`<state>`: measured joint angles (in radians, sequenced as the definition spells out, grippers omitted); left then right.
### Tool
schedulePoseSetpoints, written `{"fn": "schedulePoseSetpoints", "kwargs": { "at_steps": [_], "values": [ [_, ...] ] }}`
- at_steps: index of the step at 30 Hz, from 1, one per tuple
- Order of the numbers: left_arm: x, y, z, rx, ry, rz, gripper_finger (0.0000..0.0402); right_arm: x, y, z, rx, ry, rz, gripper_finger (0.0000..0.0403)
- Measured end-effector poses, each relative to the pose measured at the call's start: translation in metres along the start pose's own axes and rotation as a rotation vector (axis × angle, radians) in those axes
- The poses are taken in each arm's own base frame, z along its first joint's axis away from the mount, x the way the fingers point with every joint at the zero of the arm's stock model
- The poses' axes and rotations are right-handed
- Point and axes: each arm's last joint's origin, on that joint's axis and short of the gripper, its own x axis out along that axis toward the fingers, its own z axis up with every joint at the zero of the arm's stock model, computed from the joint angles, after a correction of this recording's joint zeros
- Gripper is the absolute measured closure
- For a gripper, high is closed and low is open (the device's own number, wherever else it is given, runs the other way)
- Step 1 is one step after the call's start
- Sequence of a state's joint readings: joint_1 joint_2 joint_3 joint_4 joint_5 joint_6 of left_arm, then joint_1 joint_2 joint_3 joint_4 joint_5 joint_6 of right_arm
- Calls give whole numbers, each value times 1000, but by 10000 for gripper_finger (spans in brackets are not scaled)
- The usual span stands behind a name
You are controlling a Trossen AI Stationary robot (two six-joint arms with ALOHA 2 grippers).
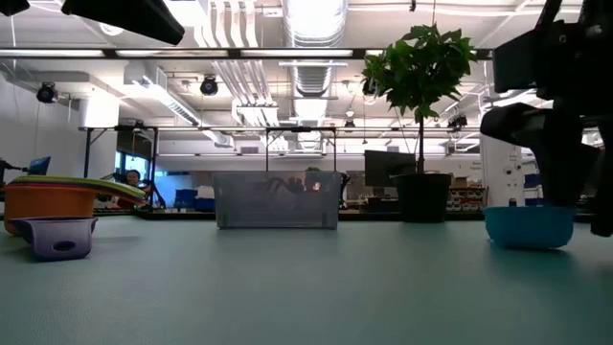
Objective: Nest measuring cups in basket
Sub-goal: Stack the blue measuring cup into the yellow measuring cup
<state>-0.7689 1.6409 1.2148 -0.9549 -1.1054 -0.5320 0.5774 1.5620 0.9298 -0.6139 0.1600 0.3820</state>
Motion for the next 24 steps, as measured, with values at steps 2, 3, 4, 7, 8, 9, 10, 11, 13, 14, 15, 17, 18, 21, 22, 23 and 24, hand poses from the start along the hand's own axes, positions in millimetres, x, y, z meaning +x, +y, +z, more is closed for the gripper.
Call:
{"fn": "schedulePoseSetpoints", "kwargs": {
  "at_steps": [2,3,4,7,8,9,10,11,13,14,15,17,18,21,22,23,24],
  "values": [
    [0,0,0,-1,-6,11,359,2,1,2,6,-16,6,300],
    [0,1,0,-2,-7,11,359,2,1,3,13,-26,10,315],
    [0,1,0,-2,-7,11,359,3,1,5,24,-36,14,330],
    [0,0,1,-5,-9,9,359,3,0,12,52,-98,37,373],
    [0,0,1,-10,-11,9,359,3,-1,15,63,-126,45,384],
    [0,0,1,-15,-12,8,359,3,-2,19,79,-154,55,388],
    [0,0,2,-18,-14,7,359,2,-4,23,99,-177,60,390],
    [0,0,2,-22,-16,6,359,1,-7,27,120,-194,63,391],
    [0,-1,2,-28,-18,5,359,-3,-13,38,150,-234,63,392],
    [0,-1,2,-27,-18,4,359,-6,-16,43,156,-257,57,393],
    [0,-1,2,-27,-18,5,359,-9,-19,47,161,-276,44,393],
    [0,0,2,-25,-22,11,359,-15,-26,57,166,-315,19,393],
    [0,0,3,-24,-30,26,359,-18,-30,63,176,-342,18,393],
    [-3,7,4,-28,-65,83,359,-30,-44,83,224,-430,21,393],
    [-4,11,4,-33,-74,94,359,-33,-48,89,241,-453,20,393],
    [-7,16,4,-39,-80,101,359,-35,-52,95,250,-471,15,393],
    [-9,22,5,-44,-84,104,359,-38,-56,100,252,-486,8,394]
  ]
}}
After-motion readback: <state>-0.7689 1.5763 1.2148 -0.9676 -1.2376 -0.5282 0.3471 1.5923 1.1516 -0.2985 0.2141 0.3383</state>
